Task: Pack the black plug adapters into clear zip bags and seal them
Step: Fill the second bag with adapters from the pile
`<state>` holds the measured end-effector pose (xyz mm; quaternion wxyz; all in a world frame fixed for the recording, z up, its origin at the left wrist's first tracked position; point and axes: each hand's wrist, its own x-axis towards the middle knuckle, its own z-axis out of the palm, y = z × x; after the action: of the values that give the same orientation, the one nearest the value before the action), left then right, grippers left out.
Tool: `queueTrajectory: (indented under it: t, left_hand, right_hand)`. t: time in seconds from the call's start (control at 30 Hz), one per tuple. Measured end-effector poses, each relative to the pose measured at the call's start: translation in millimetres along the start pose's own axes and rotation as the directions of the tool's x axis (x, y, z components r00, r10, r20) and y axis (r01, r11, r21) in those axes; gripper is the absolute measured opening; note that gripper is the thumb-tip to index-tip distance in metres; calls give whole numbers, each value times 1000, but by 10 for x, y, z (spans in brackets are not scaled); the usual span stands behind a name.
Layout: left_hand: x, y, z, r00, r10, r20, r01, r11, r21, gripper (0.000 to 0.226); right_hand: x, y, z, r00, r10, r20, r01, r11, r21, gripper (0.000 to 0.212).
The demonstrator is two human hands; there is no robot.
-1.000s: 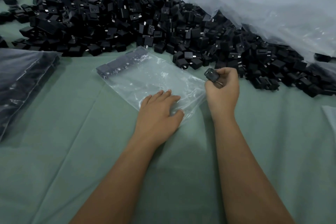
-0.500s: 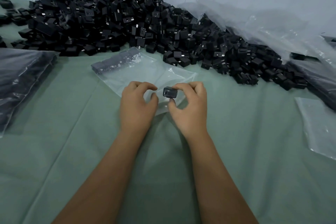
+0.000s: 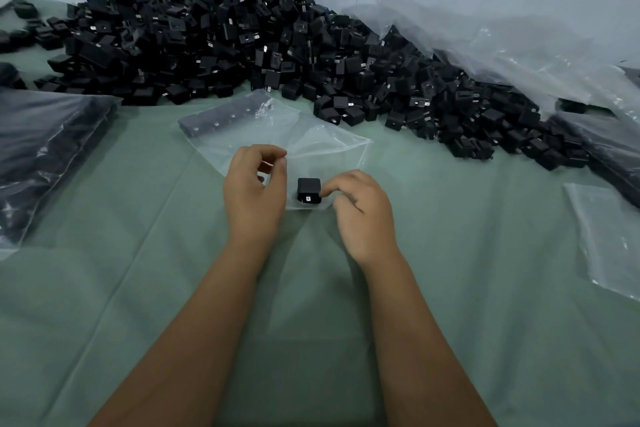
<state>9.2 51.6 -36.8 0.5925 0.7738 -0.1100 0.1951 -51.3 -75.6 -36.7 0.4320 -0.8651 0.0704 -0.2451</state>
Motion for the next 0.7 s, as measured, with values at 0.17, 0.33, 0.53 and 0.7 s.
queueTrajectory:
  t: [0.17,0.33,0.53,0.7]
  left_hand:
    - [-21,-50,-112,960,197,201,-242,943,229,11]
    - [8,-44,-150,939,219,267,-313,866,390,10]
    - [-19,-17,-137,888,383,255,-440,868,230,7]
    - [-89,63,-77,847,463,263,-503,857,113,11]
  right_hand:
    - [16,-4,21,984,-129,120,150,971,-186,30]
    - [45,-28,14,972,-173,162,203,959,-199,35]
    - [37,-3,86,936,-269,225,312,933,-182,34]
    - [114,-22,201,923,-303,237,341,930,-139,33]
